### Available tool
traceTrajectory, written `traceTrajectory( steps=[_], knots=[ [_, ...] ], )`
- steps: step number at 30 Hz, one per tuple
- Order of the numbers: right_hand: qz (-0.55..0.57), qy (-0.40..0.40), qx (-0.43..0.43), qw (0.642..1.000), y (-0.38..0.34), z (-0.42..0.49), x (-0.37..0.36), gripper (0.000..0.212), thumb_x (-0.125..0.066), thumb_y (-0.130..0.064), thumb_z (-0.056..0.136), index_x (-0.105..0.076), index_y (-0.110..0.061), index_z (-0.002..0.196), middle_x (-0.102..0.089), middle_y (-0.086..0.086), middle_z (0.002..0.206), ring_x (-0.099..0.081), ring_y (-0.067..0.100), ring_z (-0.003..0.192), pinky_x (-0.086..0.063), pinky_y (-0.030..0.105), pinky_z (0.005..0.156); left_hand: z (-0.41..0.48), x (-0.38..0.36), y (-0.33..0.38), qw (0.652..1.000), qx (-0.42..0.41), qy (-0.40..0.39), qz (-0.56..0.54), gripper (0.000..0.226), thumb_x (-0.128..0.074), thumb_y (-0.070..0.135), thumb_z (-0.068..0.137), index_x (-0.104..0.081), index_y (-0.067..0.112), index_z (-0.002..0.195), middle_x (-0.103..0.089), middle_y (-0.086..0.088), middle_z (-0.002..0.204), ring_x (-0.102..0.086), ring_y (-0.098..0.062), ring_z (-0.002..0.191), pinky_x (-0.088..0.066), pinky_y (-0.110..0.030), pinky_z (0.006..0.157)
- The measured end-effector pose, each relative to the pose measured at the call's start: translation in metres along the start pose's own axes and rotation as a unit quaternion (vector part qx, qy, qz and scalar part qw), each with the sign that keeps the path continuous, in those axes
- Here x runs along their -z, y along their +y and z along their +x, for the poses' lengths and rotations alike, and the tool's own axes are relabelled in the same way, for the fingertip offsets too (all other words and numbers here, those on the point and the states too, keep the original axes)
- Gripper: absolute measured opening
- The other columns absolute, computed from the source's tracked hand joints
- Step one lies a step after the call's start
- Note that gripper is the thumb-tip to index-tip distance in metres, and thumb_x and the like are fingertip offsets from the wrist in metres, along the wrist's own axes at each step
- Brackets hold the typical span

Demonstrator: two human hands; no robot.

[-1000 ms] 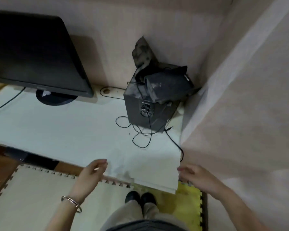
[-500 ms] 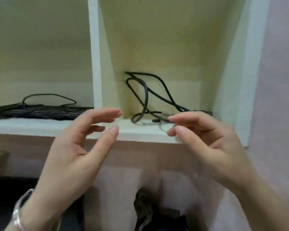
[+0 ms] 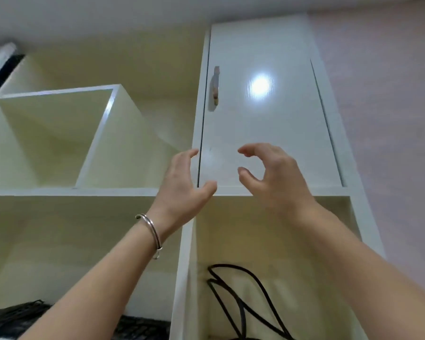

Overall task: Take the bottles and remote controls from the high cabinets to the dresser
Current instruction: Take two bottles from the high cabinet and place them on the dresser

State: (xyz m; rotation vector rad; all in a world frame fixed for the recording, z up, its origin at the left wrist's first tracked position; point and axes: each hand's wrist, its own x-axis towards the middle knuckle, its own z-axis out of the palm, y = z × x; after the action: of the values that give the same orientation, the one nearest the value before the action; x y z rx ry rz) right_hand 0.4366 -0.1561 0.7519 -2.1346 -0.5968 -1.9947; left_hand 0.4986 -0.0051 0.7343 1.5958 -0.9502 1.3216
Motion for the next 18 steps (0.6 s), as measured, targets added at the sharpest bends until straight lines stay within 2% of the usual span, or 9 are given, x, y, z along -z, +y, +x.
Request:
traceTrajectory(
  steps=[3, 7, 10, 14, 18],
  knots=[
    [-0.006, -0.028, -0.037, 0.999, 0.001, 0.032, -0.020, 0.043, -0.056, -0.021, 0.086, -0.050, -0.015, 0.128, -0.053, 0.000, 0.132, -0.046, 0.016, 0.124, -0.037, 0.029, 0.102, 0.027, -0.006, -0.015, 0.999, 0.019, -0.027, 0.011, 0.077, -0.062, 0.027, 0.080, -0.020, 0.017, 0.144, -0.024, 0.000, 0.150, -0.023, -0.012, 0.138, -0.018, -0.018, 0.102],
    [-0.017, -0.026, -0.045, 0.998, -0.004, 0.067, -0.046, 0.049, -0.053, -0.021, 0.086, -0.043, -0.015, 0.134, -0.047, 0.004, 0.137, -0.042, 0.019, 0.126, -0.034, 0.032, 0.108, 0.052, -0.012, -0.028, 0.999, 0.025, -0.014, -0.033, 0.074, -0.064, 0.027, 0.080, -0.025, 0.018, 0.141, -0.032, 0.007, 0.139, -0.022, -0.013, 0.138, -0.018, -0.020, 0.106],
    [-0.050, -0.017, -0.034, 0.998, -0.007, 0.096, -0.059, 0.052, -0.050, -0.023, 0.088, -0.037, -0.016, 0.138, -0.044, 0.005, 0.141, -0.037, 0.022, 0.131, -0.025, 0.032, 0.112, 0.064, -0.017, -0.034, 0.998, 0.024, -0.027, -0.051, 0.072, -0.061, 0.028, 0.083, -0.024, 0.015, 0.143, -0.030, -0.001, 0.148, -0.026, -0.016, 0.138, -0.022, -0.029, 0.114],
    [-0.053, -0.023, -0.040, 0.998, -0.010, 0.130, -0.062, 0.059, -0.052, -0.022, 0.086, -0.030, -0.016, 0.141, -0.046, 0.007, 0.138, -0.038, 0.025, 0.130, -0.028, 0.034, 0.111, 0.072, -0.021, -0.042, 0.994, 0.034, -0.061, -0.087, 0.082, -0.062, 0.032, 0.082, -0.012, 0.020, 0.147, -0.021, 0.002, 0.154, -0.023, -0.014, 0.140, -0.023, -0.034, 0.116],
    [-0.012, -0.022, -0.051, 0.998, -0.009, 0.143, -0.059, 0.056, -0.050, -0.020, 0.087, -0.032, -0.018, 0.140, -0.052, 0.007, 0.133, -0.043, 0.025, 0.128, -0.030, 0.036, 0.111, 0.075, -0.019, -0.042, 0.992, 0.030, -0.069, -0.101, 0.086, -0.064, 0.033, 0.082, -0.008, 0.022, 0.147, -0.019, 0.002, 0.154, -0.020, -0.015, 0.142, -0.021, -0.037, 0.117]
  ],
)
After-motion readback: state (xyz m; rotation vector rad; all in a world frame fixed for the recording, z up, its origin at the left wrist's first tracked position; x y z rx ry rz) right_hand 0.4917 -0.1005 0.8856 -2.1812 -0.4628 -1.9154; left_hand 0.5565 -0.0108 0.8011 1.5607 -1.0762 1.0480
